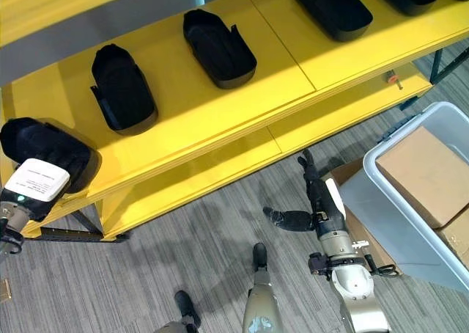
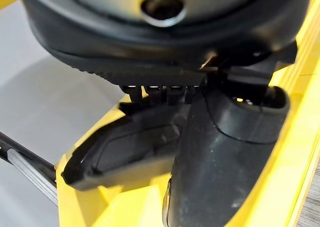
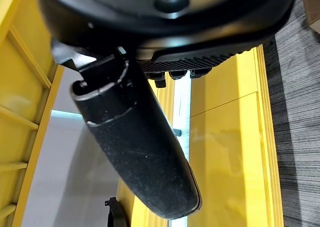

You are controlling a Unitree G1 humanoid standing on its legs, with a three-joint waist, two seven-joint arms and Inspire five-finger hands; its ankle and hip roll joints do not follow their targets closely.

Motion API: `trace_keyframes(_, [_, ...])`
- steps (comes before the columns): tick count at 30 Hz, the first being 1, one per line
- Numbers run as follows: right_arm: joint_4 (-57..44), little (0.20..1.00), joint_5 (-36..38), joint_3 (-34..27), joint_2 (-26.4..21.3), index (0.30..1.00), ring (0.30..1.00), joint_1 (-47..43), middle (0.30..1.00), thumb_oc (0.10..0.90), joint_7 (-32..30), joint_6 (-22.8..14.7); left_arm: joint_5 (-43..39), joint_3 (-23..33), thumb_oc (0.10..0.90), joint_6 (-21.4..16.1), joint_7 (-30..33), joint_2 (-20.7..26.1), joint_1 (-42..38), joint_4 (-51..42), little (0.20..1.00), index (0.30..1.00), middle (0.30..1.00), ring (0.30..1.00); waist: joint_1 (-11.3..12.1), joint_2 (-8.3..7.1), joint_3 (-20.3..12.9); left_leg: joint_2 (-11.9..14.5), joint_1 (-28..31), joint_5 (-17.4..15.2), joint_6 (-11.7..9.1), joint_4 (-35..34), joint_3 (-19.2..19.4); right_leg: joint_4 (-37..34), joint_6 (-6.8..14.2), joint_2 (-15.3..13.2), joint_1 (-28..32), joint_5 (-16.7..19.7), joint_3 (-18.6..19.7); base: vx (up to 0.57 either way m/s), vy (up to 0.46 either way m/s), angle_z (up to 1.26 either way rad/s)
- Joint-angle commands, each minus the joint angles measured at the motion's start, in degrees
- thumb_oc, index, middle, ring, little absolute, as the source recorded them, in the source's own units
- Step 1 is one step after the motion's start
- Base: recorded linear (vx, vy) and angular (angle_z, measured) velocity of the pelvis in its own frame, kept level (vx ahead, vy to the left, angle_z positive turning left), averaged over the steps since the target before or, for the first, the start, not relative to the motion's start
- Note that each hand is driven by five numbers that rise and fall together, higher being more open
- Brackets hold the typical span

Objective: Move parts from the plastic box to the shelf.

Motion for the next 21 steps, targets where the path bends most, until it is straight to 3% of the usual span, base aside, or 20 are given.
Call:
trace_keyframes(1, [-5.2, 1.0, -0.1, -3.5, -1.0, 1.0, 1.0, -5.5, 1.0, 0.9, -1.3, -6.3, 0.9, 5.8, 0.9, 3.4, 0.9, 9.0, -4.3, 0.8, 1.0, 1.0, 1.0, 1.0, -0.8, -1.36, -0.9, -3.1, 3.8, -5.6, 3.1, -0.4, -2.4, 0.1, 7.5, -7.5, 5.8, -2.7, -2.5, 0.0, 0.0, 0.0])
trace_keyframes(7, [-5.3, 1.0, -0.2, -3.7, -1.0, 1.0, 1.0, -5.1, 1.0, 0.9, -0.8, -6.2, 0.1, 10.5, 0.9, 3.2, 0.4, 9.5, 0.2, -1.9, 1.0, 1.0, 1.0, 1.0, -0.1, -0.96, -1.4, -3.0, 4.4, -5.7, 3.0, -0.4, -2.8, 0.1, 7.4, -7.5, 6.9, -3.2, -3.1, 0.0, 0.0, 0.0])
trace_keyframes(15, [-5.1, 1.0, -0.7, -5.3, -0.8, 1.0, 1.0, -3.8, 1.0, 0.9, -0.6, -5.2, -1.9, 23.1, 0.9, 3.2, 1.9, 7.1, 8.9, -11.6, 1.0, 1.0, 1.0, 1.0, 1.6, -0.17, -3.1, -2.7, 5.6, -5.7, 2.8, -0.4, -3.9, 0.0, 6.9, -7.4, 9.7, -4.1, -4.7, 0.01, -0.028, 0.05])
trace_keyframes(16, [-5.1, 1.0, -0.9, -5.9, -0.5, 1.0, 1.0, -3.3, 1.0, 0.9, -0.6, -5.0, -3.7, 28.6, 0.9, 3.2, 3.0, 4.9, 11.5, -16.3, 1.0, 1.0, 1.0, 1.0, 2.2, 0.04, -3.8, -2.2, 6.5, -5.9, 2.5, -0.4, -4.5, 0.0, 6.6, -7.1, 11.0, -5.0, -5.3, 0.03, -0.079, 0.08])
trace_keyframes(18, [-5.2, 1.0, -1.0, -6.2, -0.4, 1.0, 1.0, -3.1, 1.0, 0.9, -0.7, -4.8, -4.8, 31.1, 0.9, 3.4, 3.4, 3.3, 12.7, -18.1, 1.0, 1.0, 1.0, 1.0, 2.3, -0.08, -4.2, -2.2, 6.5, -5.5, 2.5, -0.4, -4.5, 0.0, 6.3, -7.0, 11.2, -5.0, -5.5, -0.01, -0.074, 0.15])
trace_keyframes(21, [-4.9, 1.0, -0.8, -6.4, 0.2, 1.0, 1.0, -2.2, 1.0, 0.9, -0.5, -4.2, -10.3, 35.0, 0.9, 3.0, 4.5, -3.0, 13.9, -21.9, 1.0, 1.0, 1.0, 1.0, 2.8, -0.45, -4.9, -1.4, 7.5, -5.8, 2.1, -0.4, -4.7, 0.0, 5.9, -6.3, 12.5, -6.1, -5.9, 0.0, -0.083, 0.1])
